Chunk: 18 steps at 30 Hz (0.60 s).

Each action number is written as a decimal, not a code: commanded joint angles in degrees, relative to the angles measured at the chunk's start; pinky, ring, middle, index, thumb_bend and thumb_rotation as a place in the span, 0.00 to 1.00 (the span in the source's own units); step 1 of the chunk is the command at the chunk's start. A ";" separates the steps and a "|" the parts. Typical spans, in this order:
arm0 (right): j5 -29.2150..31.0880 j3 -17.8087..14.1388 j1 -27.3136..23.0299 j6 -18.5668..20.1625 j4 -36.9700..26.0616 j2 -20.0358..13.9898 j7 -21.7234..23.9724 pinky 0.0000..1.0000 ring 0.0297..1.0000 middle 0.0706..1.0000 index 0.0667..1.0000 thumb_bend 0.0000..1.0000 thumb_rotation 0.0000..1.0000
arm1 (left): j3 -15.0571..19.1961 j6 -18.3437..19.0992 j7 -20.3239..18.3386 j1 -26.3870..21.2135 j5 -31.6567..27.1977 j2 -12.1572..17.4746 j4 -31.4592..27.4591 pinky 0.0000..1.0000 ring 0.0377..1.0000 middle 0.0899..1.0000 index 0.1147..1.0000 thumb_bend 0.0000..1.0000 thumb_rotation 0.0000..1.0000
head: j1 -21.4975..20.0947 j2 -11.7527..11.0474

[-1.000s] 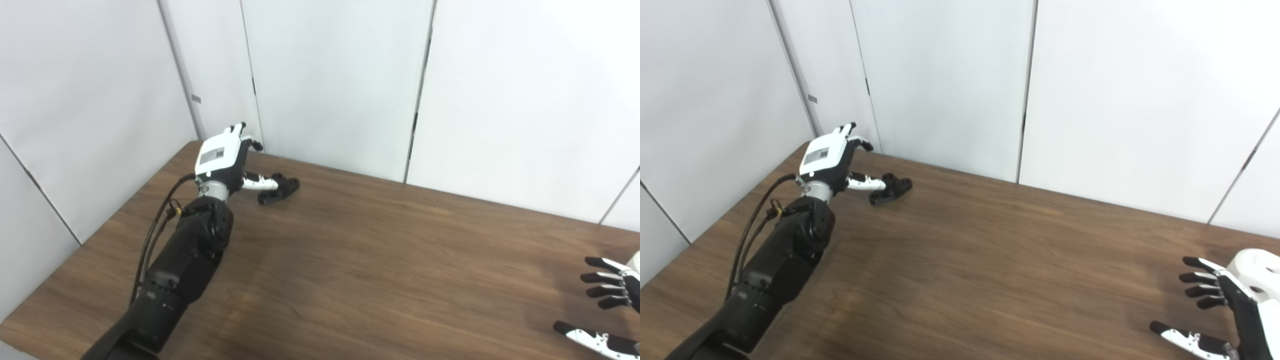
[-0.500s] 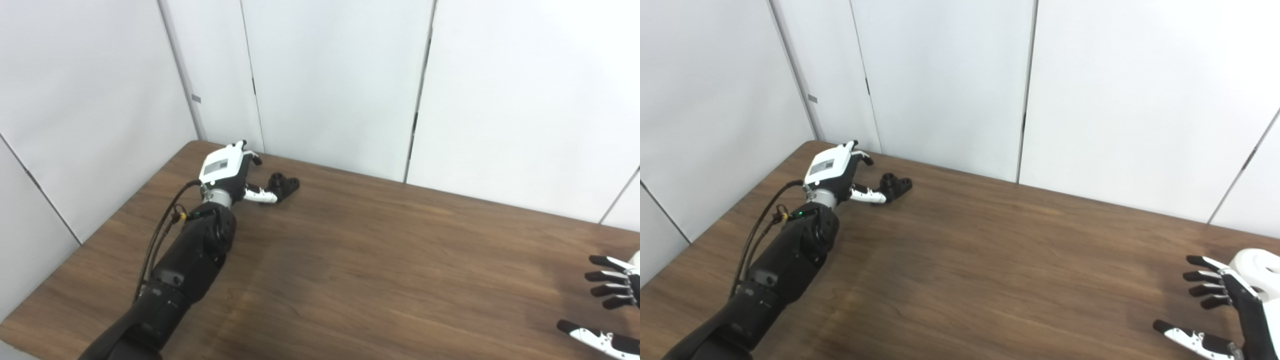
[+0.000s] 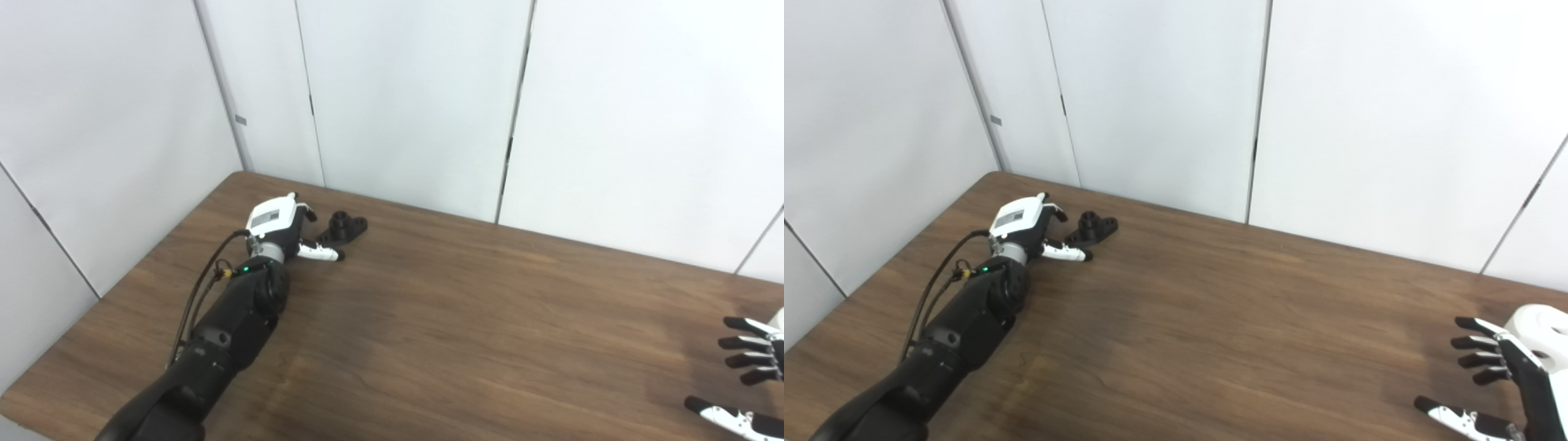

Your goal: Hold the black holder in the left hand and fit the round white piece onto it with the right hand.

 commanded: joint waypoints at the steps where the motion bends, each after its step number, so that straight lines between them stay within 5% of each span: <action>1: 0.20 -0.80 -1.23 -0.41 -2.31 -1.07 -0.40 0.48 0.58 0.63 0.73 0.67 0.00 | -0.32 -2.13 2.79 -3.08 0.09 1.53 0.76 0.92 1.00 1.00 0.70 1.00 0.42 | -0.12 0.14; 18: 0.14 -0.93 0.56 -0.67 -3.73 -1.08 -0.37 0.49 0.58 0.63 0.73 0.67 0.00 | -1.47 -7.17 7.22 -5.41 -4.02 0.23 9.40 0.90 1.00 0.98 0.67 0.95 0.37 | -1.26 1.04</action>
